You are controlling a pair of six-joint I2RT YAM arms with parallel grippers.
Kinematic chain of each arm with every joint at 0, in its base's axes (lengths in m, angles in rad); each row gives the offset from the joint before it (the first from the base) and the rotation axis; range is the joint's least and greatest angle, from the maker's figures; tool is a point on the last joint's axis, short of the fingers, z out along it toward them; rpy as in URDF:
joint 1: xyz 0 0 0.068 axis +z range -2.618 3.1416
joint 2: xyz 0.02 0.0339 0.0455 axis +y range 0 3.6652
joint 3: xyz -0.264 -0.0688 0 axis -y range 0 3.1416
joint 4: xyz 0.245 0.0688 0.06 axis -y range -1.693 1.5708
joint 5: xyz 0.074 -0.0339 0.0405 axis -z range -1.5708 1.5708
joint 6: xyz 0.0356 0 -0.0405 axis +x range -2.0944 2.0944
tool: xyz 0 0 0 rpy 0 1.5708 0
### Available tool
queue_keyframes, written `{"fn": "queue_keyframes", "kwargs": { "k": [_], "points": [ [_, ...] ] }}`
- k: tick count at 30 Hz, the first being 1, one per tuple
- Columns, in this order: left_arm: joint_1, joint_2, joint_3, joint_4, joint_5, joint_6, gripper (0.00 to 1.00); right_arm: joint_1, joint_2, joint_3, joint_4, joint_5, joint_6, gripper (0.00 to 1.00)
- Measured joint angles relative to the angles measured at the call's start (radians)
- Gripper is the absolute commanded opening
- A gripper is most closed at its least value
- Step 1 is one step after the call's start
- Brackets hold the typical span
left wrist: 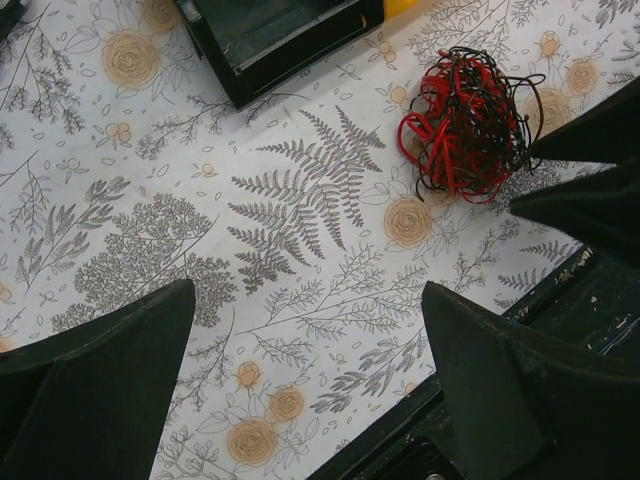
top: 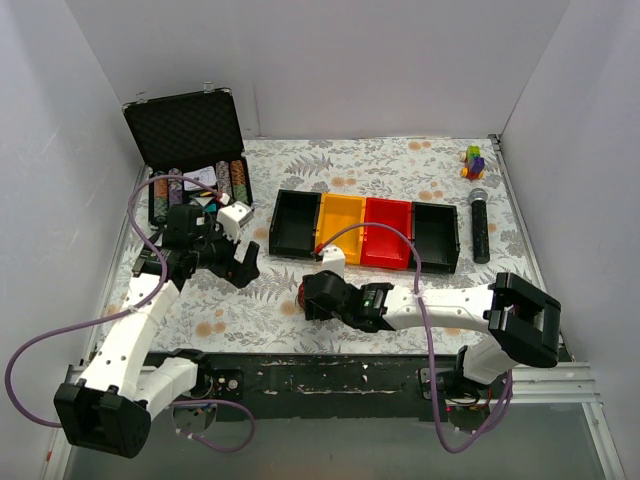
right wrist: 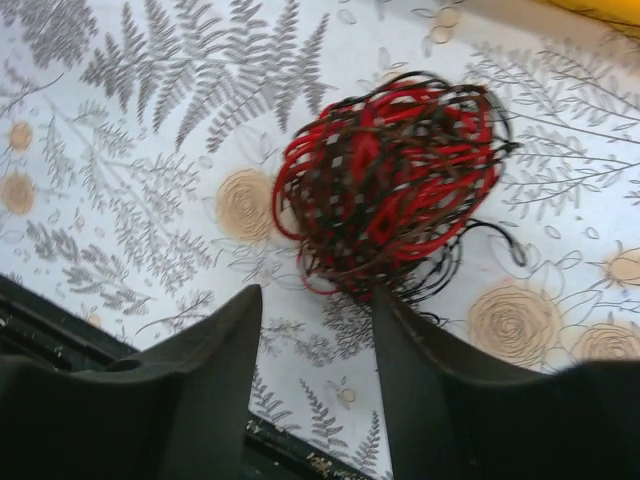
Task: Untangle the cables
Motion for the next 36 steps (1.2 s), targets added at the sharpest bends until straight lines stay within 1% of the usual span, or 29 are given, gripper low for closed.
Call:
{"fn": "queue_keyframes", "kwargs": {
  "k": [2,6,9,12,15,18,22,28,36],
  "points": [
    [-0.015,0.003,0.0,0.008,0.002,0.001,0.98,0.038,0.008,0.024,-0.02,0.008,0.021,0.73],
    [-0.054,0.036,0.0,0.032,0.003,0.002,0.98,0.071,0.01,0.081,-0.064,0.039,0.036,0.74],
    [-0.095,0.079,0.0,0.05,0.0,-0.001,0.98,0.072,-0.043,0.067,-0.071,0.068,0.034,0.65],
    [-0.153,0.114,-0.001,0.071,-0.009,-0.01,0.98,0.06,-0.154,0.006,-0.074,0.101,0.028,0.58],
    [-0.241,0.15,-0.008,0.113,-0.029,-0.03,0.98,0.021,-0.252,-0.068,-0.07,0.113,0.03,0.52],
    [-0.318,0.195,-0.011,0.148,-0.038,-0.052,0.98,-0.036,-0.282,-0.142,-0.061,0.114,0.026,0.5],
    [-0.394,0.265,-0.011,0.19,-0.074,-0.069,0.98,-0.104,-0.275,-0.227,-0.045,0.088,0.006,0.46],
    [-0.483,0.373,-0.01,0.272,-0.124,-0.075,0.98,-0.174,-0.243,-0.265,0.04,0.03,-0.015,0.44],
    [-0.51,0.497,0.028,0.341,-0.132,-0.077,0.98,-0.204,-0.147,-0.279,0.179,-0.064,-0.056,0.43]
  ]
}}
